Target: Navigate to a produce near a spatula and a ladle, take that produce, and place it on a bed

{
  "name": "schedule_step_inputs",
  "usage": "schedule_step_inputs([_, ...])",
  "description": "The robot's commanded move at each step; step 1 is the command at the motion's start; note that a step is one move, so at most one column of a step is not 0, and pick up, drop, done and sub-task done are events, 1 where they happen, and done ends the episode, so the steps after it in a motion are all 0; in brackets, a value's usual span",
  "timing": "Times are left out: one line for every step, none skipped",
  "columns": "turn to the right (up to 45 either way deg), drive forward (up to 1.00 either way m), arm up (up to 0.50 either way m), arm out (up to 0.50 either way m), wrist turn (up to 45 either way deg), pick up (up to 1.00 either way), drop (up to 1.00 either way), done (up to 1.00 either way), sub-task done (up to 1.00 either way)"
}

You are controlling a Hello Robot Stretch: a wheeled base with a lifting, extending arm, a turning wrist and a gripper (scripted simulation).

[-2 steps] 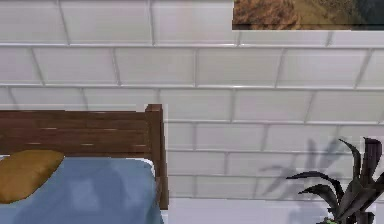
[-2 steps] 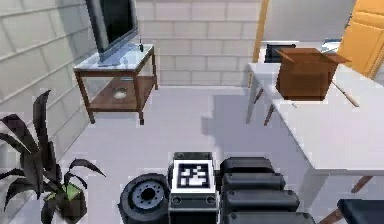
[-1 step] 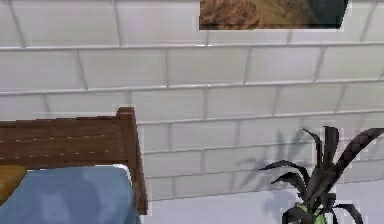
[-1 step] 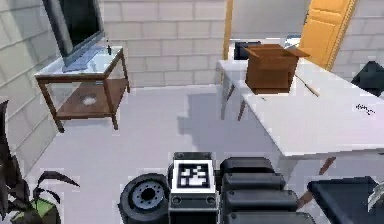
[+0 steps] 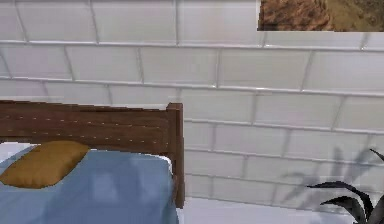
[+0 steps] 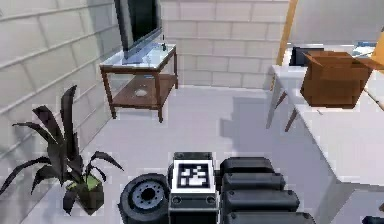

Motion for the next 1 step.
schedule_step_inputs([21.0, 0.00, 0.00, 0.00, 0.0, 0.00, 0.00, 0.00, 0.00])
